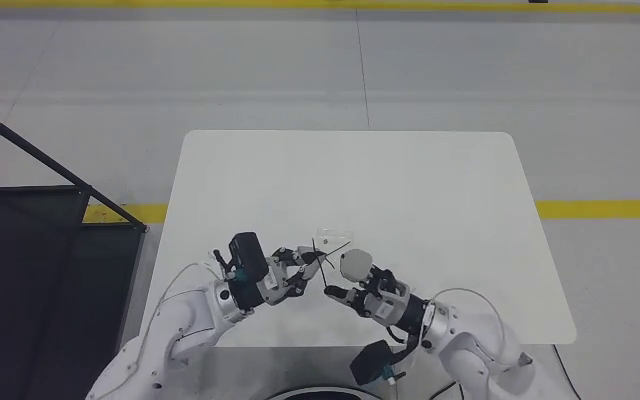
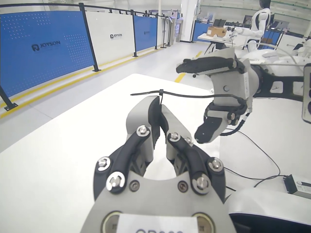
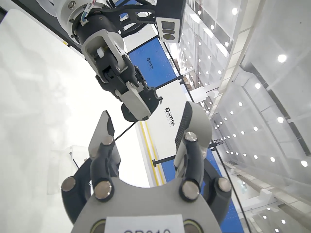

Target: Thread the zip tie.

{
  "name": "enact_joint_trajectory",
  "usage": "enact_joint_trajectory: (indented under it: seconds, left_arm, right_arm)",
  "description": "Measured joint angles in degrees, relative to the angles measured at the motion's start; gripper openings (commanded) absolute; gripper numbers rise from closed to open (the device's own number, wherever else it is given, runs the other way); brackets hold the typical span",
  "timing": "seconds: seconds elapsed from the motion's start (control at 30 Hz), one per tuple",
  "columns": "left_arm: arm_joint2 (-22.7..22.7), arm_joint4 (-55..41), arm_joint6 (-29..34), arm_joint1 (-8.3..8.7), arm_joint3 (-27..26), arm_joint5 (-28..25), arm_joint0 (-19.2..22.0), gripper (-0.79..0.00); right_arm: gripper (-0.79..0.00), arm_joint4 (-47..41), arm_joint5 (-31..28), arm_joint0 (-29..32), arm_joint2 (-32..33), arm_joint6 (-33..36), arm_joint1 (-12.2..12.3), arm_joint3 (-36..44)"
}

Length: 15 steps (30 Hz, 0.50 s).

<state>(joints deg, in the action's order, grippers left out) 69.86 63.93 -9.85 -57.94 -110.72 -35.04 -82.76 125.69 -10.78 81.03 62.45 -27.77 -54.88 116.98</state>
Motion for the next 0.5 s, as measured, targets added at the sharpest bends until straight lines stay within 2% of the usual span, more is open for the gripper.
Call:
enact_joint_trajectory:
  seconds: [0.13,0.27,0.5]
  left_arm:
    - [1.0,-1.7,-0.7,-0.01,0.2,-0.8,-0.2,-0.785]
    - [1.6,-3.0,-1.1,-0.05,0.5,-1.8,-0.4,-0.785]
    - [1.7,-3.8,-1.5,-0.14,0.7,-1.8,-0.5,-0.785]
  right_arm:
    - [0.000,-10.0,-7.1,-1.2,1.4,-2.0,-0.1,-3.1]
    - [0.000,-20.8,-17.6,-3.6,1.9,-0.8,-0.3,-6.9]
    - [0.000,-20.7,-17.4,-3.6,1.9,-0.9,-0.3,-6.8]
